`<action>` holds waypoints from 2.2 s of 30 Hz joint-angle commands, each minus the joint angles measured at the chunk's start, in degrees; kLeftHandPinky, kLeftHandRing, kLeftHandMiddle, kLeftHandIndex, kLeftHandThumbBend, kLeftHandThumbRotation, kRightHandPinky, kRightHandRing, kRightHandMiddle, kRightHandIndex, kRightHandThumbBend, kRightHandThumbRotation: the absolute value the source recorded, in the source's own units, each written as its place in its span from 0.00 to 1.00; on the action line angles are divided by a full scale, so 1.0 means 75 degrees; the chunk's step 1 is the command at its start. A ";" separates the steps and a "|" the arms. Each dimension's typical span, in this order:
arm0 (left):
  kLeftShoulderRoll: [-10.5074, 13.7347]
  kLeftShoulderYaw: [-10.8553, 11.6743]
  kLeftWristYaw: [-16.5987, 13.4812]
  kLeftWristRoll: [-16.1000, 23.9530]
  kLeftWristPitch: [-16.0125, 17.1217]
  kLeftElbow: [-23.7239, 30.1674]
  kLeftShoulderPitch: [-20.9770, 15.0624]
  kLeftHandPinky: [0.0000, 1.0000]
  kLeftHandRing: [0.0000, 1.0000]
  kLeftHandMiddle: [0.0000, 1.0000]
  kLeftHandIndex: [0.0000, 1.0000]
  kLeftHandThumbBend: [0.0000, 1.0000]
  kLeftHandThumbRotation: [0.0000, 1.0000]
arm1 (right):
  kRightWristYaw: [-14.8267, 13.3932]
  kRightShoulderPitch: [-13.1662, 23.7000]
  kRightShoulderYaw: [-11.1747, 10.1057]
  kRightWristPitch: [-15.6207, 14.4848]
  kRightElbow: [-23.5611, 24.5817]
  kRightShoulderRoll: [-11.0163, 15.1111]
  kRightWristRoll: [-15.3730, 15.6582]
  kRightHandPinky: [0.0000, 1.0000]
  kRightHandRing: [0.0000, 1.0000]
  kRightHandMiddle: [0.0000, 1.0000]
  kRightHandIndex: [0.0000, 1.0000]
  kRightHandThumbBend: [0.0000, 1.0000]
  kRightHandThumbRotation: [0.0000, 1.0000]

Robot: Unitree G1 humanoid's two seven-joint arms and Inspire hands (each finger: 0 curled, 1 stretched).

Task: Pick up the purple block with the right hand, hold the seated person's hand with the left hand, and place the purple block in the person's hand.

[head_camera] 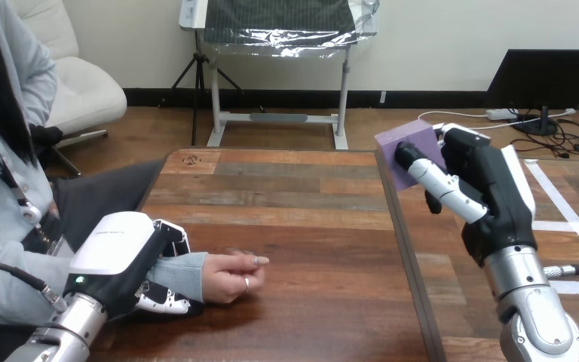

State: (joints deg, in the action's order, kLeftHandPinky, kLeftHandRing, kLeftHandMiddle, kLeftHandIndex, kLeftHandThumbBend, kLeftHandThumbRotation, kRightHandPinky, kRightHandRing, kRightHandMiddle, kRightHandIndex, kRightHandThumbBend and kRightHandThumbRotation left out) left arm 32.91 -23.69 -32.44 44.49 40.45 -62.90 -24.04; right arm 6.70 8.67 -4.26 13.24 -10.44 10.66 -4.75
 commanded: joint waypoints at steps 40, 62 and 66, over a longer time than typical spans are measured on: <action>0.0383 0.0155 -0.0869 0.0068 0.0812 0.1937 0.0128 0.23 0.23 0.27 0.28 0.87 0.21 | 0.0269 -0.0055 0.0746 -0.0263 0.0125 -0.0454 0.0629 0.02 0.07 0.12 0.15 0.26 0.28; 0.0453 0.0769 0.0151 -0.0583 0.0681 0.3698 0.0490 0.24 0.23 0.26 0.28 0.89 0.20 | 0.0453 -0.0504 0.1343 -0.0459 0.0513 -0.0785 0.0851 0.01 0.05 0.10 0.14 0.27 0.31; 0.0459 0.0878 0.0447 -0.0660 0.0520 0.4079 0.0556 0.24 0.24 0.27 0.28 0.90 0.20 | 0.0447 -0.0585 0.1478 -0.0363 0.0537 -0.0806 0.0938 0.01 0.06 0.11 0.14 0.26 0.30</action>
State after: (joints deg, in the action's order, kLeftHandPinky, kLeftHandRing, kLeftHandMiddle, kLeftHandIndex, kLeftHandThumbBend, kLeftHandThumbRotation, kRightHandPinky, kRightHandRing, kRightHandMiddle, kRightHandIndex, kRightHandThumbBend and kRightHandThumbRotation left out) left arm 36.09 -20.99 -30.62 42.84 44.16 -42.23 -16.66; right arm 10.08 2.76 5.50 9.26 -10.51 5.66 1.74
